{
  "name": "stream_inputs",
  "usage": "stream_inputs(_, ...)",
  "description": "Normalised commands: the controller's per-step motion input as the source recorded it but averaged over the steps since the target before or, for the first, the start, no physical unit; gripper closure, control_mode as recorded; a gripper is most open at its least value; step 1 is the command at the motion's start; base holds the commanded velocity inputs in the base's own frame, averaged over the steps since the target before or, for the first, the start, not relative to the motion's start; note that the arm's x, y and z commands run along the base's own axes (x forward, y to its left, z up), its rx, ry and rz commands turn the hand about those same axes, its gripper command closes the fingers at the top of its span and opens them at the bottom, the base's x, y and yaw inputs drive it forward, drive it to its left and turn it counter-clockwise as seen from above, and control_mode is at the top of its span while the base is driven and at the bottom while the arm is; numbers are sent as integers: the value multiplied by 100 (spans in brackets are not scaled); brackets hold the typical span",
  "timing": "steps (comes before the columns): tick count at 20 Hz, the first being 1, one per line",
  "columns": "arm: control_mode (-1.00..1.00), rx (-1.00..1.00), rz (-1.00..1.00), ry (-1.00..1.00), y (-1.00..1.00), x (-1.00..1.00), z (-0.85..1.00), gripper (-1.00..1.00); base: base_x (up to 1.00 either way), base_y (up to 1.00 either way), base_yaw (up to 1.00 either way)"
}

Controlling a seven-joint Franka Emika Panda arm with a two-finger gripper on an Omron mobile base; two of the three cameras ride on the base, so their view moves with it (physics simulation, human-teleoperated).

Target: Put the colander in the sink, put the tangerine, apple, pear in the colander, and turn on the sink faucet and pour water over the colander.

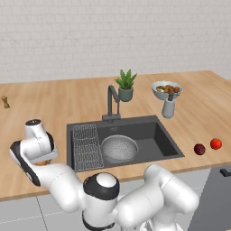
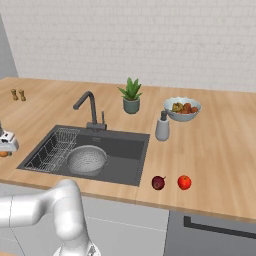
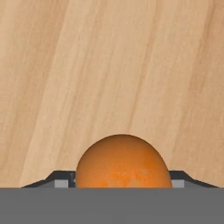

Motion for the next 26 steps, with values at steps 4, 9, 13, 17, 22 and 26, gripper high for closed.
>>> stream_inputs(4,-100,0,0,-3,-14,-43,33,100,0,0,0)
stream_inputs(9,-100,6,-2,-8,-63,-68,97,100,0,0,0)
stream_inputs(13,-100,12,-8,-10,-99,-56,100,100,0,0,0)
stream_inputs(17,-100,4,-10,-9,-100,-28,97,100,0,0,0)
stream_inputs(22,-100,0,-12,0,-100,-10,56,100,0,0,0)
stream_inputs(26,-100,0,-9,2,-100,-1,6,100,0,0,0)
